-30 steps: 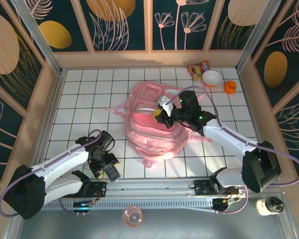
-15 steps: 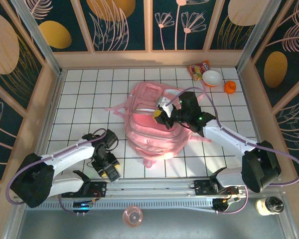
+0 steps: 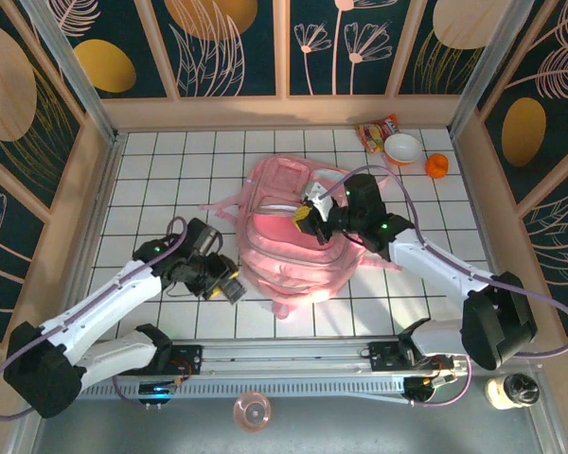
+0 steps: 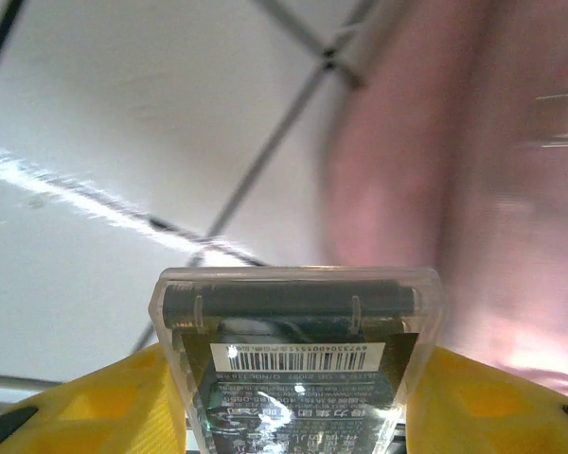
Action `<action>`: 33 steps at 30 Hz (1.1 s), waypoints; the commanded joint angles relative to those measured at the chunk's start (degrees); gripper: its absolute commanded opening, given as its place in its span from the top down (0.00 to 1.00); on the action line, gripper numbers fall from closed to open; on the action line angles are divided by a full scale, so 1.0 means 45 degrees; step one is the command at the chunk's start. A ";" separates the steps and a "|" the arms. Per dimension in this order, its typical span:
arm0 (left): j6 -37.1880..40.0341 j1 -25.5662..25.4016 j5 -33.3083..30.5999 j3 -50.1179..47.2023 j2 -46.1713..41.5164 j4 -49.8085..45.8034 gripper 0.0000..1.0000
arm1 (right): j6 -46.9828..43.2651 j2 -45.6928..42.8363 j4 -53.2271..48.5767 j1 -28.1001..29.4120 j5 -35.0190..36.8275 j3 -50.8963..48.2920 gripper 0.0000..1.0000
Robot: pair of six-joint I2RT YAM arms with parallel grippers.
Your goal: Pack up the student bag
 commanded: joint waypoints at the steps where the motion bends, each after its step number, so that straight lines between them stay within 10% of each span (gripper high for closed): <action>1: -0.0147 -0.0103 -0.0104 0.1010 -0.0015 0.0442 0.60 | 0.0770 -0.0604 0.1319 -0.0182 0.0037 0.0313 1.00; 13: -0.2073 -0.0402 -0.0161 0.1801 0.1744 0.7306 0.58 | 0.3435 -0.0415 0.2453 -0.0618 -0.0322 0.1362 1.00; 33: -0.3257 -0.0887 0.0180 0.2434 0.3687 0.9759 0.31 | 0.3549 -0.0367 0.2198 -0.0618 -0.0454 0.1663 1.00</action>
